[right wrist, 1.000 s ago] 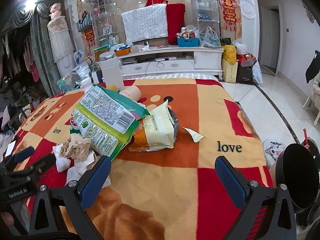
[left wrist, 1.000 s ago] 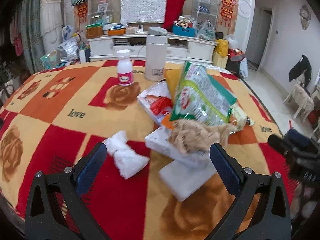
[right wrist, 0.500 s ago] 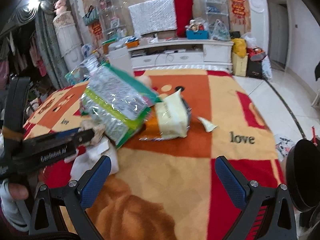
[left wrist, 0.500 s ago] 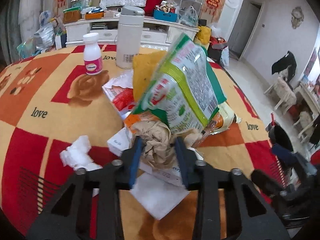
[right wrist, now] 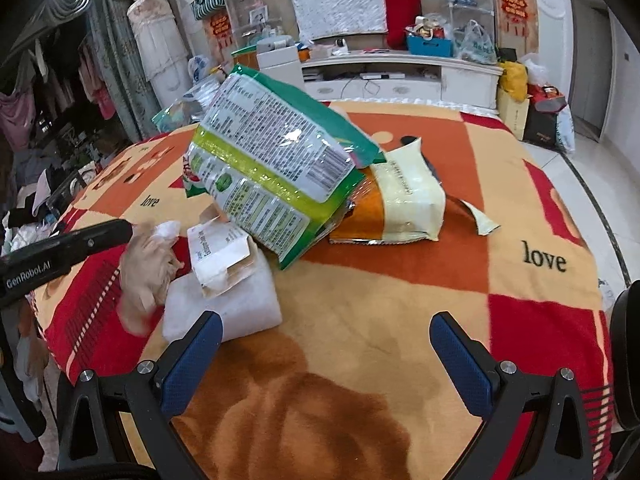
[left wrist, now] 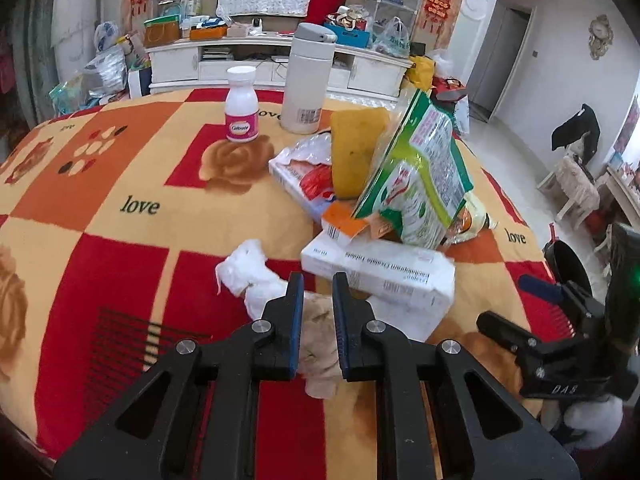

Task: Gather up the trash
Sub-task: 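Grasp the crumpled brown paper with the left tool and lift it, then grasp the white crumpled tissue with the right tool while left holds paper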

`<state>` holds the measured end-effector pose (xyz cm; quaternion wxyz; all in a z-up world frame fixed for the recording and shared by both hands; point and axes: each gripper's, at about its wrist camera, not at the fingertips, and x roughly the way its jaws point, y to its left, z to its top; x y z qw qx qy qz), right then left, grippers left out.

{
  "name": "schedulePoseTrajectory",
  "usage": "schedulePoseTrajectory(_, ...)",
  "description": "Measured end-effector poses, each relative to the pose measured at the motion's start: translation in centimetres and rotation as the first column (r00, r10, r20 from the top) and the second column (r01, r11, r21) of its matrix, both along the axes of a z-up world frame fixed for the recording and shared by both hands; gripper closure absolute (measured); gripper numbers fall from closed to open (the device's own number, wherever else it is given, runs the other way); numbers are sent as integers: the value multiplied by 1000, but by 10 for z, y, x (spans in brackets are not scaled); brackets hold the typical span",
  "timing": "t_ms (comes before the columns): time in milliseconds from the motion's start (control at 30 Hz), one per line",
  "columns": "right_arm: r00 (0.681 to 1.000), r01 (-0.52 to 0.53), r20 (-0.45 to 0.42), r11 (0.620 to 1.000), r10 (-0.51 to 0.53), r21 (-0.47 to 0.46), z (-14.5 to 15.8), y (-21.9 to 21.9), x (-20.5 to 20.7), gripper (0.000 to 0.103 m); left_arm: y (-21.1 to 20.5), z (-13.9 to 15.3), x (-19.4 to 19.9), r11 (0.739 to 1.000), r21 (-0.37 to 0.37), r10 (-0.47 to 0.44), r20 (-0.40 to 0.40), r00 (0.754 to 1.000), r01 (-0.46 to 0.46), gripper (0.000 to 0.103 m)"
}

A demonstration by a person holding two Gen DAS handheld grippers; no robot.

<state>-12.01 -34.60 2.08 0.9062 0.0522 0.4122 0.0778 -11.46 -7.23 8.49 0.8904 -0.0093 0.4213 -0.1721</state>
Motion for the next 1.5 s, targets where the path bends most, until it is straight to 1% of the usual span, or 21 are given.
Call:
schedulePoseTrajectory(100,1000,-1,-1,1000,1,-9,1,-1,-1,0,6,-8,-1,1000,-1,5,-30,1000,-5,91)
schedulePoseTrajectory(267,1000,9,-14,1000,-9,9,-1,-5,1,0,23,-20,-4,998,-66,14,-77,997,-19,89)
schedulePoseTrajectory(300,1000,7,-15,1000,-7,10,-1,-5,1,0,24,-22,-6,997,-70,15,-82,997,-20,87)
schedulePoseTrajectory(367,1000,0,-18,1000,1,7,-1,-3,0,0,26,-26,-9,997,-76,8,-97,995,-15,68)
schedulePoseTrajectory(400,1000,-4,-20,1000,4,6,-2,-2,1,0,26,-28,-11,997,-81,4,-102,995,-13,53)
schedulePoseTrajectory(433,1000,-8,-22,1000,8,6,-2,-1,1,0,25,-30,-14,996,-85,1,-101,995,-10,47)
schedulePoseTrajectory(500,1000,-16,-25,1000,16,4,-3,1,2,0,20,-34,-19,997,-73,-11,-96,995,4,47)
schedulePoseTrajectory(600,999,-19,-29,1000,18,-1,-3,3,2,0,9,-43,-22,1000,12,-17,-94,995,19,48)
schedulePoseTrajectory(633,999,-18,-31,1000,18,-1,-3,2,2,0,7,-47,-22,999,38,-16,-100,995,20,54)
schedulePoseTrajectory(667,999,-18,-32,1000,18,-1,-3,2,2,0,7,-50,-22,999,48,-16,-106,994,22,63)
schedulePoseTrajectory(700,999,-17,-33,1000,17,-1,-3,2,2,0,9,-51,-22,998,63,-6,-106,994,13,78)
schedulePoseTrajectory(733,999,-16,-32,1000,16,-1,-3,1,2,0,12,-50,-21,998,59,-1,-106,994,7,78)
schedulePoseTrajectory(800,999,-17,-33,1000,17,2,-2,1,1,0,24,-47,-17,1000,-1,8,-119,993,-8,80)
schedulePoseTrajectory(833,999,-26,-36,1000,27,15,-1,1,1,0,31,-42,-15,1000,-15,23,-115,993,-25,80)
schedulePoseTrajectory(900,998,-47,-34,998,48,43,1,5,1,0,40,-36,-13,999,-4,48,-100,994,-49,80)
schedulePoseTrajectory(1033,990,-140,-11,986,142,88,15,27,1,0,57,-26,-13,996,14,86,-85,993,-85,80)
schedulePoseTrajectory(1100,981,-193,-5,976,194,97,21,42,3,9,62,-22,-14,996,14,93,-78,993,-92,80)
schedulePoseTrajectory(1233,957,-288,8,952,289,107,34,80,15,12,73,-13,-19,995,-4,103,-72,992,-103,80)
schedulePoseTrajectory(1300,944,-327,4,938,329,114,35,99,24,17,79,-9,-23,993,7,116,-57,992,-116,80)
schedulePoseTrajectory(1433,923,-379,-25,920,383,103,28,136,46,30,93,-7,-27,987,25,157,-38,987,-156,80)
schedulePoseTrajectory(1500,912,-397,-64,910,406,121,17,155,62,39,100,-8,-28,983,30,181,-33,983,-180,80)
